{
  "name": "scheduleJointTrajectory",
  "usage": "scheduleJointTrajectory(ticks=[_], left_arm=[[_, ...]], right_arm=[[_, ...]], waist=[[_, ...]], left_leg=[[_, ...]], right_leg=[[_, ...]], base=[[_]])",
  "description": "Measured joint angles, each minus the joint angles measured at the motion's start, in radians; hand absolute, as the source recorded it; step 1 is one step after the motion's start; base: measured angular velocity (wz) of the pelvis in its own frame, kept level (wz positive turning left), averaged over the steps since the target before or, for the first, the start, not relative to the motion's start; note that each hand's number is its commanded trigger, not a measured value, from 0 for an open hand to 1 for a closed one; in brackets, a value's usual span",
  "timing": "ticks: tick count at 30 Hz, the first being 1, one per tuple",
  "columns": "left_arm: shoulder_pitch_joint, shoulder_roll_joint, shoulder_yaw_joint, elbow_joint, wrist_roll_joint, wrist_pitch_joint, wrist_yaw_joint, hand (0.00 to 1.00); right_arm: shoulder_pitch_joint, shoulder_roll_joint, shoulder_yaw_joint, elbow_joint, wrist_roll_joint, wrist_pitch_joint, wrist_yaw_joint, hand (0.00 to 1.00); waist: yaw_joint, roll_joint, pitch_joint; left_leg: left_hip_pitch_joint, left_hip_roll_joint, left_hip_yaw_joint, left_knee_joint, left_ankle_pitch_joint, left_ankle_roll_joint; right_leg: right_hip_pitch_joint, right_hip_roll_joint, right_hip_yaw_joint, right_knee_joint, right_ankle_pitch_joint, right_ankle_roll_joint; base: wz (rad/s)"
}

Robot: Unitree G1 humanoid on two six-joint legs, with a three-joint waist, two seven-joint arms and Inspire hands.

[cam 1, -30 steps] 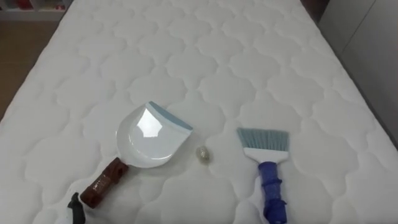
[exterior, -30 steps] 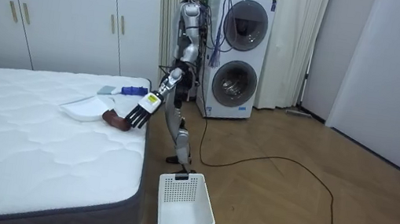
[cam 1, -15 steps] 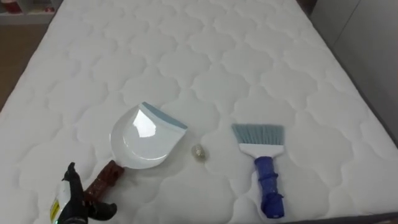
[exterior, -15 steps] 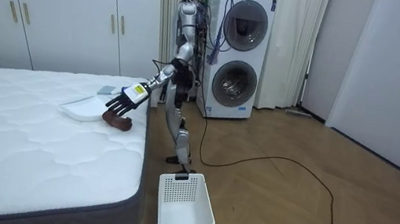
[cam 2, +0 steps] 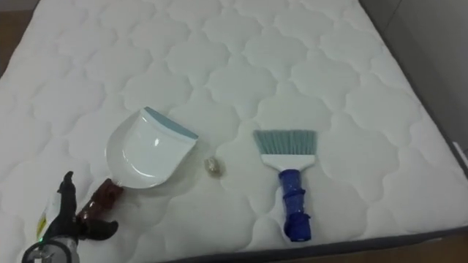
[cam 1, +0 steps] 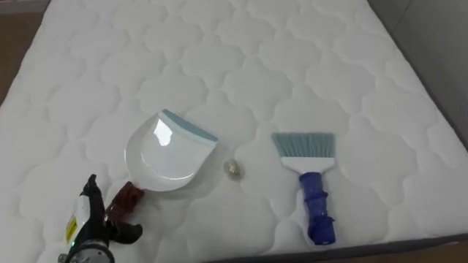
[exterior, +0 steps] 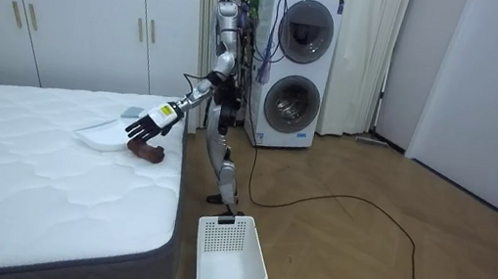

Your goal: Clean bed

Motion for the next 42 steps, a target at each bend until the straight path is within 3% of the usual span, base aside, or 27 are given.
scheduleJointTrajectory(ticks=[8, 16, 24, 30, 42], left_arm=[[-0.097, 0.01, -0.069, 0.166, -0.089, 0.0, -0.028, 0.0], [-0.155, 0.03, -0.074, 0.246, -0.088, -0.001, -0.045, 0.0], [-0.213, 0.04, -0.084, 0.273, -0.089, 0.0, -0.043, 0.0], [-0.258, 0.048, -0.086, 0.286, -0.128, -0.001, -0.042, 0.0], [-0.284, 0.073, -0.133, 0.284, -0.127, -0.001, -0.031, 0.0]], right_arm=[[-0.034, -0.007, 0.049, 0.007, 0.085, -0.001, 0.002, 0.0], [-0.06, -0.024, 0.088, 0.003, 0.097, -0.004, 0.0, 0.0], [-0.076, -0.027, 0.133, 0.007, 0.124, -0.023, -0.039, 0.0], [-0.104, -0.035, 0.156, 0.014, 0.125, -0.024, -0.069, 0.0], [-0.105, -0.037, 0.196, 0.009, 0.142, -0.022, -0.077, 0.0]], waist=[[-0.002, 0.002, 0.0054], [-0.006, 0.018, 0.0115], [-0.009, 0.021, 0.0139], [-0.015, 0.027, 0.0269], [-0.027, 0.028, 0.0313]], left_leg=[[-0.086, -0.001, 0.001, 0.035, 0.0, 0.0], [-0.146, 0.0, 0.015, 0.044, 0.002, 0.001], [-0.216, -0.001, 0.014, 0.071, 0.002, 0.001], [-0.253, -0.003, 0.028, 0.077, 0.007, 0.003], [-0.328, -0.009, 0.032, 0.122, 0.011, 0.003]], right_leg=[[-0.08, -0.004, -0.001, 0.023, 0.003, -0.003], [-0.156, -0.006, 0.011, 0.056, 0.004, -0.004], [-0.225, -0.01, 0.012, 0.08, 0.004, -0.005], [-0.286, -0.017, 0.013, 0.128, 0.003, -0.005], [-0.359, -0.033, -0.015, 0.166, 0.001, -0.01]], base=[[0.0], [-0.07], [0.01], [-0.06], [0.02]])
